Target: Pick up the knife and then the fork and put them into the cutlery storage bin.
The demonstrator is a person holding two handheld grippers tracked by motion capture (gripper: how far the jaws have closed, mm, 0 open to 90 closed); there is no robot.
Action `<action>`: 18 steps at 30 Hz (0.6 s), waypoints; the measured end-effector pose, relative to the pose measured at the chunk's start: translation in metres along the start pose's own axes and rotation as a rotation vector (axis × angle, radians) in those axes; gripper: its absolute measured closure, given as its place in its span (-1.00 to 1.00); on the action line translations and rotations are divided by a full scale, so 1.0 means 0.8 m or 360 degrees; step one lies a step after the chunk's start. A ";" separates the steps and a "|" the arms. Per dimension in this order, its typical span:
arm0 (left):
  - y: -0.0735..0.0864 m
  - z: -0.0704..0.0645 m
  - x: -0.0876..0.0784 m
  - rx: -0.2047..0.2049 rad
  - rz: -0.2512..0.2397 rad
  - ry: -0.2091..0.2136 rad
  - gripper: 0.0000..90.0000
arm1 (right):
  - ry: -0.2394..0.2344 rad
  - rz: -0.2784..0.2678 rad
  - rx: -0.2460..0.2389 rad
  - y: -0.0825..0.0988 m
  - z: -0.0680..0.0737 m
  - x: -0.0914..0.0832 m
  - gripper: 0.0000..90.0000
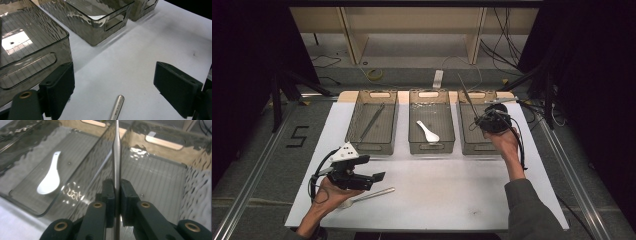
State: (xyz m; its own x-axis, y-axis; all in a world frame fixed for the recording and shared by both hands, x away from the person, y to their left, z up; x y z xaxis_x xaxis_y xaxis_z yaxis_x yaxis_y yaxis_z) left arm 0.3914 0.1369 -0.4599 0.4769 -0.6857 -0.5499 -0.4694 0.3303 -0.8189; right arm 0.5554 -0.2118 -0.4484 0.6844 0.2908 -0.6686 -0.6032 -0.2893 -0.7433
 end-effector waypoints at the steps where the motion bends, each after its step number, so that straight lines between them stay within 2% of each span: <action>1: 0.001 0.000 0.000 0.0000 0.0002 -0.0002 -0.63 | 0.0009 0.0011 0.0022 0.001 -0.002 0.003 0.87; 7: 0.004 0.001 -0.001 0.0002 0.0013 -0.0003 -0.63 | 0.0059 0.0069 0.0080 0.009 -0.009 0.018 0.87; 15: 0.007 0.003 0.000 -0.0003 0.0031 -0.0010 -0.63 | 0.0111 0.0138 0.0197 0.017 -0.017 0.029 0.87; 18: 0.007 0.003 0.000 -0.0003 0.0032 -0.0010 -0.63 | 0.0126 0.0156 0.0212 0.020 -0.019 0.033 0.87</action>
State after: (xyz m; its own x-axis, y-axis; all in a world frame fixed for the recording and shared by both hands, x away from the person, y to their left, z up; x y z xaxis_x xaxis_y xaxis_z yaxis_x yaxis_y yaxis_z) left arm 0.3909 0.1403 -0.4652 0.4717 -0.6749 -0.5675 -0.4805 0.3429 -0.8072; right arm 0.5699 -0.2228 -0.4774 0.6465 0.1926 -0.7382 -0.7140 -0.1879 -0.6744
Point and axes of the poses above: each handheld gripper's, and its own axes: x roughly forward along the jaws, y roughly out of its underside, z roughly to its left, the point moved 9 cm from there along x, roughly forward along the jaws, and after that the axes turned 3 degrees about y, right-handed, at the moved point
